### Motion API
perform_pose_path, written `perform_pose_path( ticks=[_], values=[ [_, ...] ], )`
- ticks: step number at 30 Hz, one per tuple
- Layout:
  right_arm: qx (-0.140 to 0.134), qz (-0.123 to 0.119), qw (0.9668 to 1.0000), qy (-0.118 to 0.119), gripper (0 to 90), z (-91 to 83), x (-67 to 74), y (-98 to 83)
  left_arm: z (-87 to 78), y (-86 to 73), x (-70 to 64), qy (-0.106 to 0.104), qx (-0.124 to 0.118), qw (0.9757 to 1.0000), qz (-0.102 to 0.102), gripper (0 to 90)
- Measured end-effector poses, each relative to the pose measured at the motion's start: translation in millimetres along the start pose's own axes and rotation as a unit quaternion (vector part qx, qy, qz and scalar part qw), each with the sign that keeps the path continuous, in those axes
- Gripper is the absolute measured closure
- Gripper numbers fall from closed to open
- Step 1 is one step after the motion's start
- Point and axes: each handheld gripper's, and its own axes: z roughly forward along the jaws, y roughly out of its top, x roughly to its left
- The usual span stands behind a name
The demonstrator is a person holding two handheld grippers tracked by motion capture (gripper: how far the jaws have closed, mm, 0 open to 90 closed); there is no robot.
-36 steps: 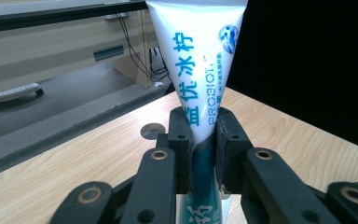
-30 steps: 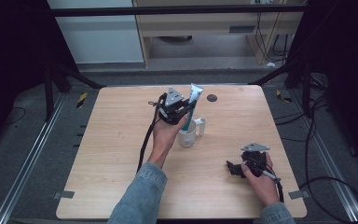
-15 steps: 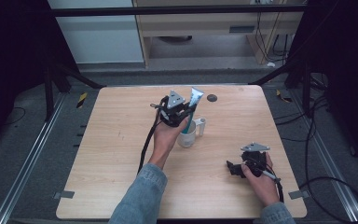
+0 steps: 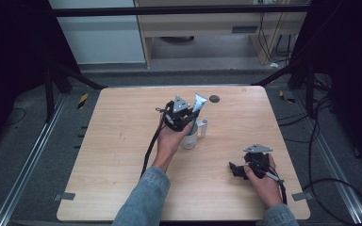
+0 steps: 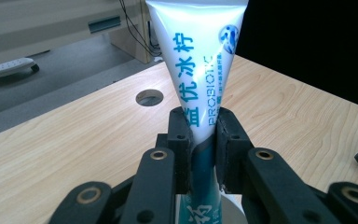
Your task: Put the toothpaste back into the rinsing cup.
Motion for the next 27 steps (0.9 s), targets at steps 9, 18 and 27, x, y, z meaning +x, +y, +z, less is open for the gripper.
perform_pose_path(
  ticks=[9,18,27],
  values=[
    [0.001,-0.002,1.0,-0.001,0.4,0.0,-0.3,-0.1,2.7,-6.1,1.2,0.003,0.013,0.9999,0.001,77.8],
    [0.0,-0.001,1.0,-0.001,0.5,0.0,-0.2,0.0,3.7,-11.0,-2.7,0.011,0.031,0.9994,0.014,77.6],
    [0.0,-0.001,1.0,-0.001,0.4,0.0,-0.1,0.0,1.9,-11.6,-5.2,0.014,0.038,0.9991,0.017,77.3]
  ],
)
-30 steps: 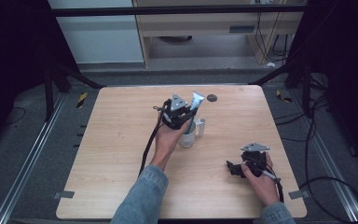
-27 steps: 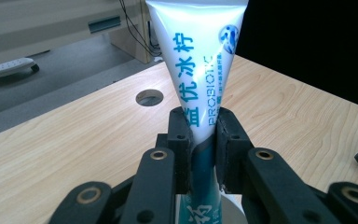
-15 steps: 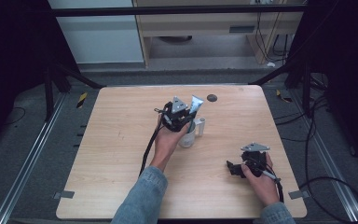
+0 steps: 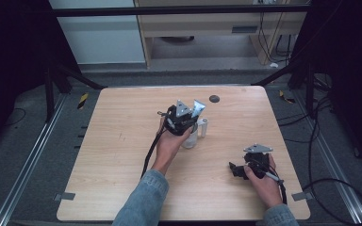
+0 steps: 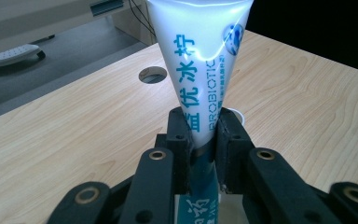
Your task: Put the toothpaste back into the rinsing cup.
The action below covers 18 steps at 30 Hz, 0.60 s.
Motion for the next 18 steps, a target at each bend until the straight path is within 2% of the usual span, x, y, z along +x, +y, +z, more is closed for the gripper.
perform_pose_path(
  ticks=[14,18],
  values=[
    [0.0,0.0,1.0,0.0,0.4,0.0,0.0,0.0,-1.9,3.2,0.6,-0.002,0.016,0.9998,-0.006,75.8],
    [0.0,0.0,1.0,0.0,0.4,0.0,0.0,0.0,-1.9,4.0,-0.2,0.001,0.019,0.9998,0.0,73.6]
  ],
)
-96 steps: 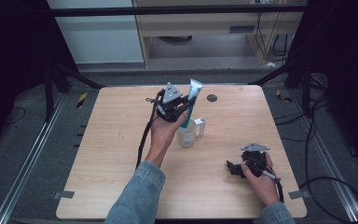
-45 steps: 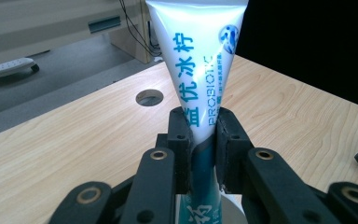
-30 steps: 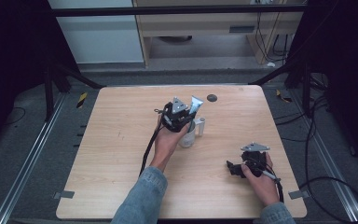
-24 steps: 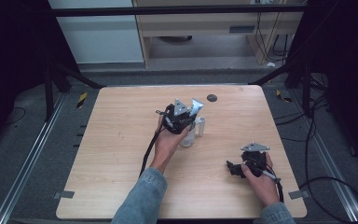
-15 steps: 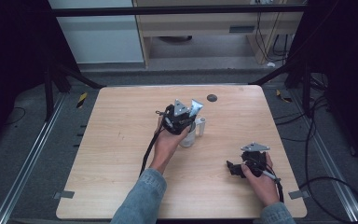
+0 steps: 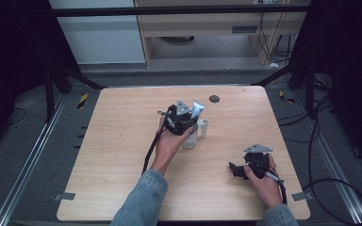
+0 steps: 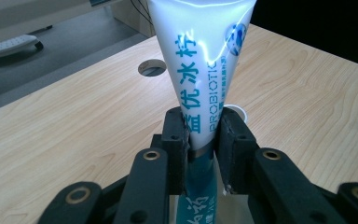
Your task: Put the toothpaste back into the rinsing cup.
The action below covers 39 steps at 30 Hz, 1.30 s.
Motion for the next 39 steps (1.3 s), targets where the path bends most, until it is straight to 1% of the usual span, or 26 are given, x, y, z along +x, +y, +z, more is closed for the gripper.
perform_pose_path(
  ticks=[3,6,10,11,15,17,20,21,22,26,32,36,37,39],
  values=[
    [0.0,0.0,1.0,0.0,0.5,0.0,0.0,0.0,-0.3,0.1,-0.6,0.005,0.0,1.0,0.002,69.1],
    [0.0,0.0,1.0,0.0,0.4,0.0,0.0,0.0,0.0,-0.2,-1.2,0.01,0.002,0.9999,0.009,65.7],
    [0.0,0.0,1.0,0.0,0.4,0.0,0.0,0.0,-1.8,0.9,-1.7,0.013,-0.004,0.9999,0.008,58.3],
    [0.0,-0.001,1.0,0.0,0.4,0.0,-0.2,0.0,-2.3,1.2,-2.3,0.013,-0.008,0.9998,0.01,56.2],
    [0.0,-0.001,1.0,0.0,0.4,0.0,-0.2,0.0,-5.4,2.9,-5.8,0.014,-0.009,0.9997,0.017,52.0],
    [0.0,-0.001,1.0,0.0,0.4,0.0,-0.1,-0.1,-7.2,4.0,-7.8,0.018,-0.011,0.9995,0.025,47.4],
    [0.0,-0.001,1.0,0.0,0.5,0.0,-0.1,-0.1,-9.5,4.8,-9.6,0.02,-0.009,0.9991,0.035,43.4],
    [0.0,-0.001,1.0,0.0,0.4,0.0,-0.1,-0.1,-10.7,5.2,-10.1,0.023,-0.008,0.9988,0.041,41.9],
    [0.0,-0.001,1.0,0.0,0.4,0.0,-0.2,-0.1,-11.5,5.5,-10.7,0.024,-0.01,0.9988,0.041,39.8],
    [0.0,0.001,1.0,0.0,0.4,-0.1,0.0,0.0,-17.3,6.8,-12.1,0.02,-0.015,0.9986,0.047,34.5],
    [0.0,0.0,1.0,0.0,0.4,0.0,0.0,0.0,-26.7,8.0,-13.6,0.007,-0.009,0.9984,0.055,29.2],
    [0.0,0.001,1.0,0.0,0.4,-0.1,0.1,0.0,-31.8,8.7,-14.1,-0.003,-0.003,0.9988,0.048,24.4],
    [0.0,0.0,1.0,0.0,0.4,0.0,0.0,0.0,-32.7,9.0,-14.3,-0.002,0.002,0.9989,0.047,23.5],
    [0.0,0.0,1.0,0.0,0.5,0.0,0.0,0.0,-34.0,9.2,-15.0,-0.001,0.01,0.9991,0.042,18.7]
  ],
)
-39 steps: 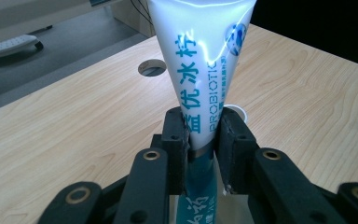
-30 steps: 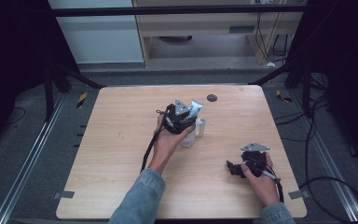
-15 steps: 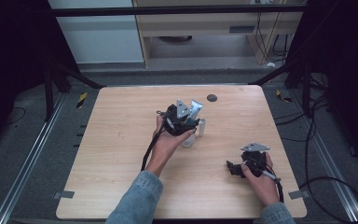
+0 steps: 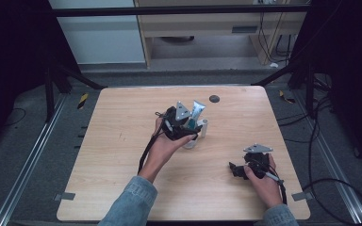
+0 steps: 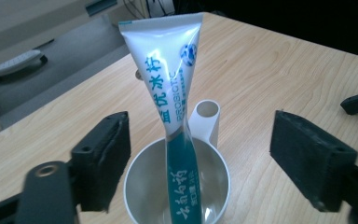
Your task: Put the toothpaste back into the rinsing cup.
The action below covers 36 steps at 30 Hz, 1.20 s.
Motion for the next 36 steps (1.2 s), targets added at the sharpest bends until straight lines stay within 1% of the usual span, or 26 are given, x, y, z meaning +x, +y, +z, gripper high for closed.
perform_pose_path(
  ticks=[3,7,9,12,17,26,32,34,36],
  values=[
    [0.0,0.0,1.0,0.0,0.4,0.0,0.1,0.0,-1.7,-0.2,-0.9,-0.002,0.02,0.9997,-0.012,14.3],
    [0.0,0.0,1.0,0.0,0.4,0.0,0.1,0.0,-4.7,-0.2,-2.7,-0.006,0.034,0.9991,-0.023,11.3],
    [0.0,0.0,1.0,0.0,0.4,0.0,0.1,0.0,-6.1,0.1,-3.6,-0.008,0.036,0.999,-0.023,10.4],
    [0.0,0.0,1.0,0.0,0.5,0.0,0.1,0.0,-7.8,0.1,-5.2,-0.007,0.04,0.999,-0.018,10.3],
    [0.0,0.0,1.0,0.0,0.4,0.0,0.1,0.0,-12.8,-2.0,-6.6,-0.007,0.039,0.9991,-0.014,9.9],
    [0.0,0.0,1.0,0.0,0.4,0.0,0.0,0.0,-24.2,-11.4,-5.0,-0.003,0.045,0.9989,-0.012,8.9],
    [0.0,0.0,1.0,0.0,0.5,-0.1,0.2,0.0,-33.5,-20.0,0.2,0.006,0.041,0.9988,-0.026,8.7],
    [0.0,0.0,1.0,0.0,0.5,-0.1,0.2,0.0,-36.9,-23.0,3.1,0.01,0.046,0.9986,-0.026,8.5],
    [0.0,0.0,1.0,0.0,0.5,-0.1,0.1,0.0,-39.8,-26.2,6.1,0.013,0.045,0.9985,-0.028,8.4]
  ],
)
